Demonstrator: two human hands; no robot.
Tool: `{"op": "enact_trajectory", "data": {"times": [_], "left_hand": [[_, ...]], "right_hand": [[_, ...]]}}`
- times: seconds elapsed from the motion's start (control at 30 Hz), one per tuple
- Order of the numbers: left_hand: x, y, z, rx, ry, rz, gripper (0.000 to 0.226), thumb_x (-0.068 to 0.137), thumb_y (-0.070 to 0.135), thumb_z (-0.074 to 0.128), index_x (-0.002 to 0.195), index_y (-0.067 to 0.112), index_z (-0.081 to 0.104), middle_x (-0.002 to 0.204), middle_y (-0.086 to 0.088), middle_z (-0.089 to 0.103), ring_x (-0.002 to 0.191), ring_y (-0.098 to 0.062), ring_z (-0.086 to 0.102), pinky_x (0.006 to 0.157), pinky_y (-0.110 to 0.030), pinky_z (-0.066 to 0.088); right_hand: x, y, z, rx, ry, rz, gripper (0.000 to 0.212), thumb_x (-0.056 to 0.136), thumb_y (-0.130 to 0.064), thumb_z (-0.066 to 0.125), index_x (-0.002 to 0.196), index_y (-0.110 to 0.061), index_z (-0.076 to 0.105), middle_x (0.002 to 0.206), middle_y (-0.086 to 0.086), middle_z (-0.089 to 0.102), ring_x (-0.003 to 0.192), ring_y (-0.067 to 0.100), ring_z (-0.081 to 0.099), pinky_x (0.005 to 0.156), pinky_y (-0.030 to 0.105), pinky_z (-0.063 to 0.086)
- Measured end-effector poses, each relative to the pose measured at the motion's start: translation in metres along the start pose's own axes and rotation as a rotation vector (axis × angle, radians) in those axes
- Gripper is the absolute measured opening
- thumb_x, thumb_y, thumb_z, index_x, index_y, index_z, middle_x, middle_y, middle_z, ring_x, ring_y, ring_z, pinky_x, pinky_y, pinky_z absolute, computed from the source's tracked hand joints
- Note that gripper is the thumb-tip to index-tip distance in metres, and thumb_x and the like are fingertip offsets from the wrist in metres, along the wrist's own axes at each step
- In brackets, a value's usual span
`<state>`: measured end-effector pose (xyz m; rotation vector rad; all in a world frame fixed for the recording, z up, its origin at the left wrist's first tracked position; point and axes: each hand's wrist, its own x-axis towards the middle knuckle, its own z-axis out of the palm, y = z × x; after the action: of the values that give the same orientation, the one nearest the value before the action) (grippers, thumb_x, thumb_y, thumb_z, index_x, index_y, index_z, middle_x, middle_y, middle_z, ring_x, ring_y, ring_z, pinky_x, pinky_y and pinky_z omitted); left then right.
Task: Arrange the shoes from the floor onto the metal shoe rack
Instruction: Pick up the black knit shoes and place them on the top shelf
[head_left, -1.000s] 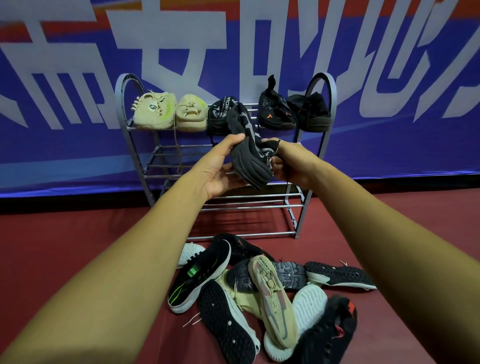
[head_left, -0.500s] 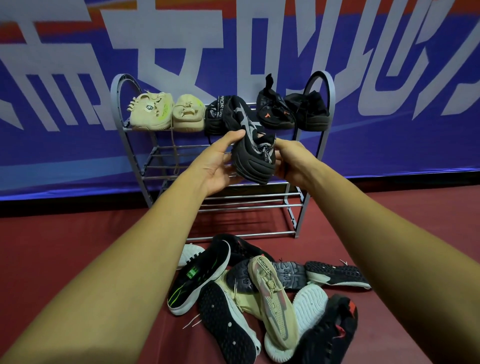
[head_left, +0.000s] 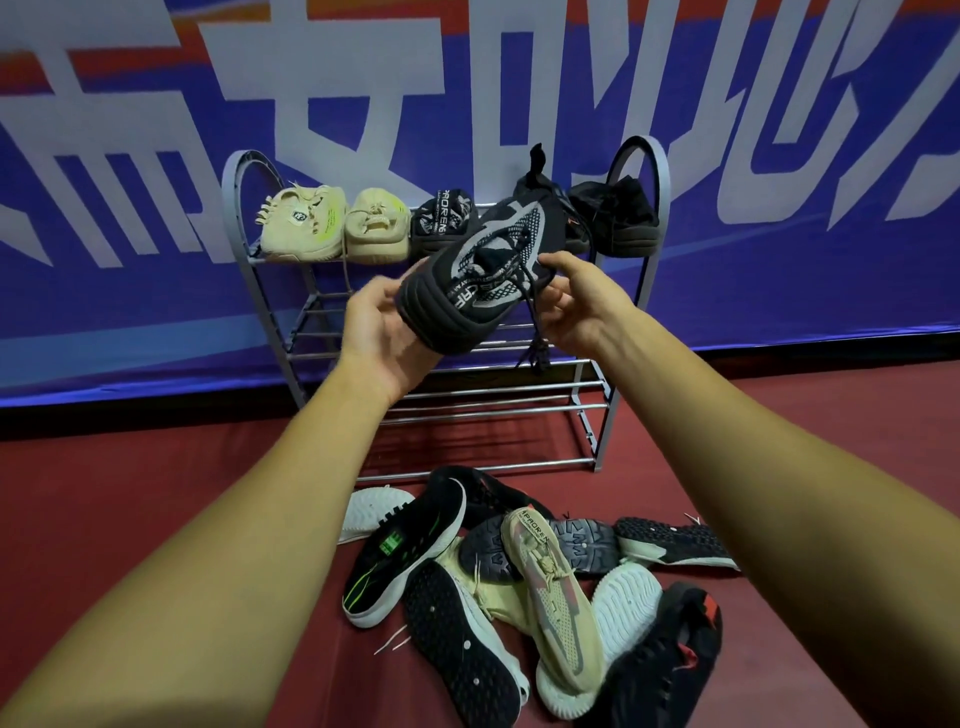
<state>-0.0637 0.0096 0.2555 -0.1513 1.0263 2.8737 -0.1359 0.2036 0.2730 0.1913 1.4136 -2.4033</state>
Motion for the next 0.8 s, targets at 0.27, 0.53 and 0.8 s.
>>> {"op": "enact_trajectory", "data": {"times": [0.27, 0.53, 0.8], "left_hand": [[-0.001, -0.037, 0.0, 0.389, 0.051, 0.037, 0.013, 0.082, 0.035, 0.071, 0.094, 0.029, 0.07, 0.111, 0.011, 0.071, 0.098, -0.011, 0.058, 0.069, -0.024, 0.038], [0.016, -0.01, 0.01, 0.29, 0.329, 0.228, 0.043, 0.082, 0.042, 0.075, 0.118, 0.022, 0.063, 0.093, 0.006, 0.068, 0.074, -0.008, 0.062, 0.055, -0.023, 0.04], [0.019, 0.018, 0.014, 0.255, 0.295, 0.283, 0.036, 0.082, 0.052, 0.075, 0.111, 0.029, 0.069, 0.089, 0.008, 0.072, 0.071, -0.009, 0.054, 0.058, -0.024, 0.038]], "right_hand": [[0.004, 0.01, 0.026, 0.072, 0.055, 0.028, 0.017, 0.091, -0.027, 0.072, 0.082, -0.018, 0.06, 0.059, -0.005, 0.057, 0.034, 0.0, 0.039, 0.037, 0.011, 0.027], [-0.005, 0.013, 0.028, -0.163, -0.126, 0.049, 0.029, 0.084, -0.04, 0.074, 0.101, -0.019, 0.063, 0.087, 0.003, 0.072, 0.05, 0.006, 0.048, 0.056, 0.018, 0.03], [-0.002, 0.005, 0.006, -0.067, -0.131, -0.031, 0.018, 0.092, -0.028, 0.055, 0.086, -0.013, 0.063, 0.058, -0.004, 0.062, 0.044, 0.004, 0.036, 0.051, 0.019, 0.018]]}}
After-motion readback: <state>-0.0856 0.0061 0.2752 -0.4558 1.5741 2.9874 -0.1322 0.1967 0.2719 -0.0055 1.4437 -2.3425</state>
